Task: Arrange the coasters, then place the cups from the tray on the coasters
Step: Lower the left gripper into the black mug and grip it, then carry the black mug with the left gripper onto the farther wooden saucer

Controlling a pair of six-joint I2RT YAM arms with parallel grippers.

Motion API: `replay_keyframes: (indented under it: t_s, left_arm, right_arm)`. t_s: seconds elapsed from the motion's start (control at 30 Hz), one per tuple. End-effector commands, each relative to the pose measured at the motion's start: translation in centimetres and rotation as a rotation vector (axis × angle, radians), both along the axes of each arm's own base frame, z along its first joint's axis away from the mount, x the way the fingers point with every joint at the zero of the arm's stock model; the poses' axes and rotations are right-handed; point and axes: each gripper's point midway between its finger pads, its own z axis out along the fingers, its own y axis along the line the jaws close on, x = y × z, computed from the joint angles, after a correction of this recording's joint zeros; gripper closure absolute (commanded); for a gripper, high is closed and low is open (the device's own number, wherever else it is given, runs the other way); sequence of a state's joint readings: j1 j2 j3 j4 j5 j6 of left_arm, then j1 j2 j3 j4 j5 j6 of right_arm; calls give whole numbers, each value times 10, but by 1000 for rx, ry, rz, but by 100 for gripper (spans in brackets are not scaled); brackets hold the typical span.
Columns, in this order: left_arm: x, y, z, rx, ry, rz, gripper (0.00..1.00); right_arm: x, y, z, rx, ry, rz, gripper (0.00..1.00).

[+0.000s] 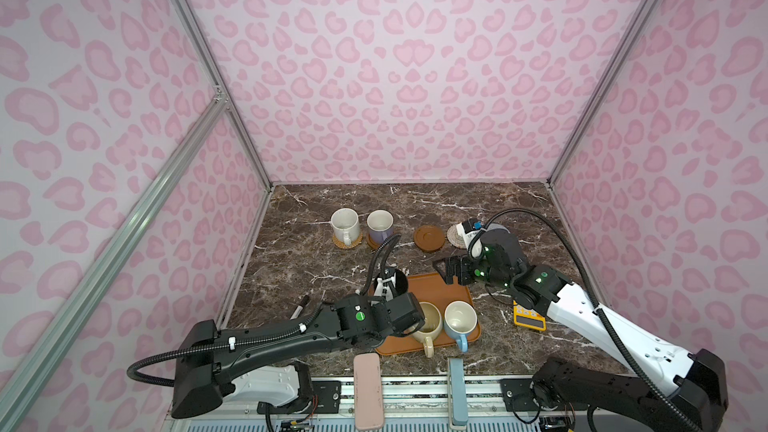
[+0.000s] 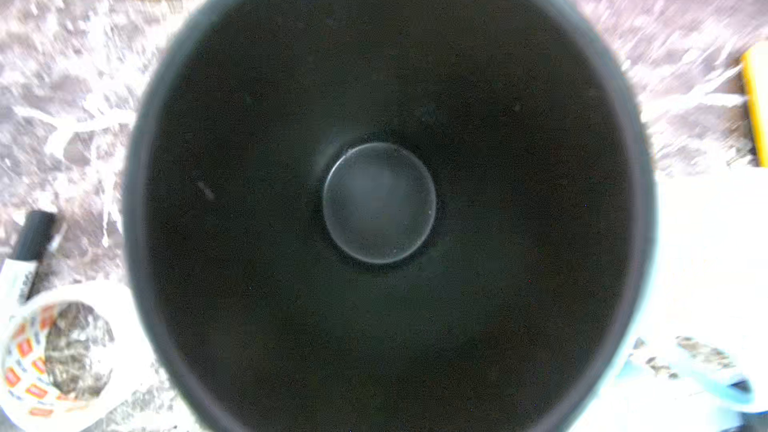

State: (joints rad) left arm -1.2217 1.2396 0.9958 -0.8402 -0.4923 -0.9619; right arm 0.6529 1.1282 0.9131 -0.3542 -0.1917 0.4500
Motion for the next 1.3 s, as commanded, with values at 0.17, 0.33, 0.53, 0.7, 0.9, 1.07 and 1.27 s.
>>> replay_keyframes:
  t_s: [0.17,0.33,0.53,0.7,0.9,1.07,1.27]
  left_arm:
    - [51,-15,53,4,-120,-21,96]
    - [86,-35,70,-54,-126,-42,96]
    - [135,-62,73,-83,-122,-36,96]
    - [173,-83,57,-82,-94,-14,96]
    - [213,-105,28,-99,-40,17,96]
    - [233,-119,-1,-81,2,42,97]
    - [246,-134,-22,-77,33,48,97]
  right_arm:
    - [30,5,14,92,-30,-4,3]
    - [47,1,15,112,-11,-1,2]
    - [72,-16,9,121,10,-50,2]
    - [89,-33,2,110,24,-89,2]
    - [99,-48,-8,133,41,-112,2]
    - [101,-61,-15,102,43,-145,2]
    - [102,-73,-24,74,55,-182,2]
